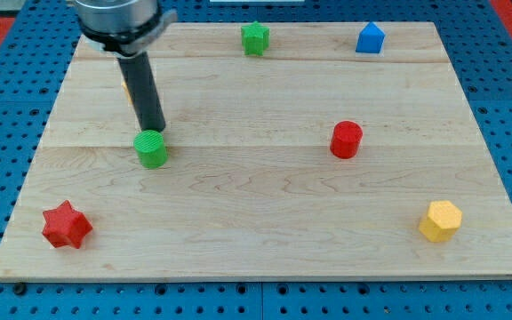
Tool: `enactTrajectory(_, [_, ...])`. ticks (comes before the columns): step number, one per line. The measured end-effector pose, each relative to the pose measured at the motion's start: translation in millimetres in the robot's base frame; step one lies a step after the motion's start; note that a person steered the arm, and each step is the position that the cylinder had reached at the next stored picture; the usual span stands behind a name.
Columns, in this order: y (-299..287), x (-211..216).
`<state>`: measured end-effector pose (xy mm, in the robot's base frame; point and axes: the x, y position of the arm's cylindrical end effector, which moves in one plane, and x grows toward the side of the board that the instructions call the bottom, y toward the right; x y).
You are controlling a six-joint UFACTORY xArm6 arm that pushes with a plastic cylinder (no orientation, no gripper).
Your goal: Slide the yellow heart to the left center
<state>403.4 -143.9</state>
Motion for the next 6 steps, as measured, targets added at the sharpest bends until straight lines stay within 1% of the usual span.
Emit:
enactTrajectory(1, [54,-61])
enactTrajectory(2, [31,-83])
enactTrajectory(3, [-32,-69])
enactTrajectory(4, [-51,-19])
enactTrajectory(5, [-42,-34])
enactTrajectory(6, [-11,-85])
